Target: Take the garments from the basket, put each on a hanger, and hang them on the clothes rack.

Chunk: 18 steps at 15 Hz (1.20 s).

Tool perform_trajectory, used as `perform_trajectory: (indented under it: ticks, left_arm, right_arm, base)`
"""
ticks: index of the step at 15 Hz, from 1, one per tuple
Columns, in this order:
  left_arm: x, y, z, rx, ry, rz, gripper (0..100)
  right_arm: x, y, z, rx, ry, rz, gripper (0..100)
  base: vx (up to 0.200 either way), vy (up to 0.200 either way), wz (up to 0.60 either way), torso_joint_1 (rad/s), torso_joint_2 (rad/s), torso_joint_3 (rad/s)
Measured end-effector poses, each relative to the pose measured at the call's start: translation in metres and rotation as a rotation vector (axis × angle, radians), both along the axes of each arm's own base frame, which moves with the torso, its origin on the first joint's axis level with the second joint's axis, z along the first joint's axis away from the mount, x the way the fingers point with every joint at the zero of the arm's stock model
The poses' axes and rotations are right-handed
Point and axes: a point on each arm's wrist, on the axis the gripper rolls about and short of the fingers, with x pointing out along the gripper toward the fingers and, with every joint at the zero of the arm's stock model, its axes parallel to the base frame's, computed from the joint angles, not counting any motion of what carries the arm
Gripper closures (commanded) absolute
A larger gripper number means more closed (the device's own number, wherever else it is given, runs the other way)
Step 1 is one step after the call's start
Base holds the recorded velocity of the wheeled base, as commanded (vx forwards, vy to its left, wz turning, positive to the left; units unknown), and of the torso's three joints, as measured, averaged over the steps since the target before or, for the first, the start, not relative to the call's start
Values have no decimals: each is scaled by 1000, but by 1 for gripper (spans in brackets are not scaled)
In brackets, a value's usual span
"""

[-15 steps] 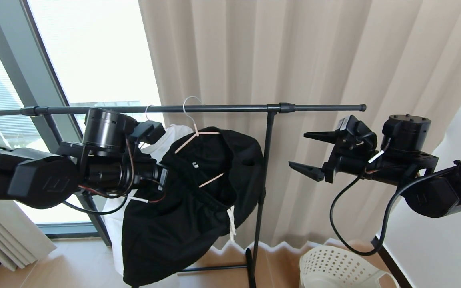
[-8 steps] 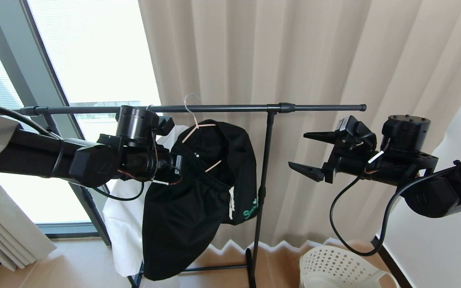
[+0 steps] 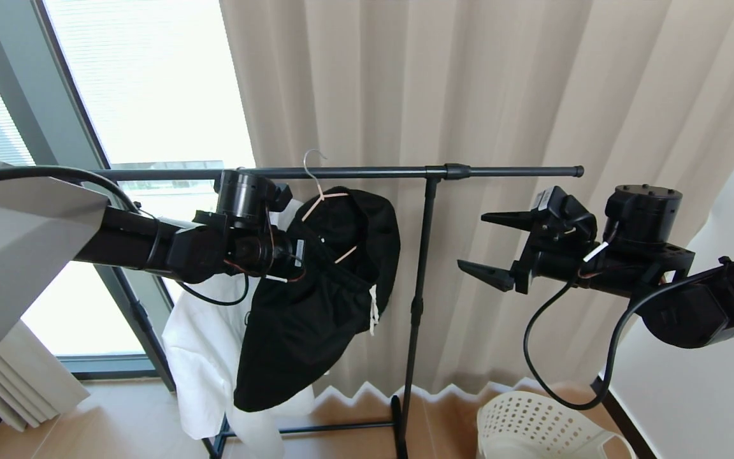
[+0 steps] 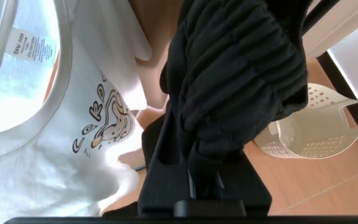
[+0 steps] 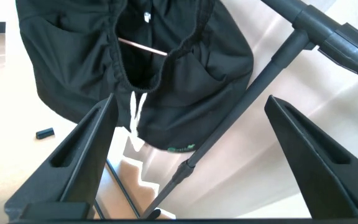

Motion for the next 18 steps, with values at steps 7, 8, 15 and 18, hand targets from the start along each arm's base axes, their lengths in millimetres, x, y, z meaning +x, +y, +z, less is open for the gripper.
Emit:
perform_trajectory:
  ticks: [7, 8, 15, 18]
  left_arm:
    - [15, -5, -16, 8, 14, -2, 100]
    - [16, -5, -18, 8, 14, -1, 100]
    - [19, -6, -26, 15, 31, -2, 100]
    - [18, -5, -26, 17, 33, -3, 0]
  right_arm:
    - [0, 0, -1, -2, 3, 0, 0]
    - [0, 0, -1, -2, 3, 0, 0]
    - [1, 0, -2, -5, 2, 1, 0]
    - [1, 0, -2, -5, 1, 1, 0]
  base:
    - [0, 0, 0, 0, 0, 0]
    - [0, 0, 0, 0, 0, 0]
    - [0, 0, 0, 0, 0, 0]
    - [0, 0, 0, 0, 0, 0]
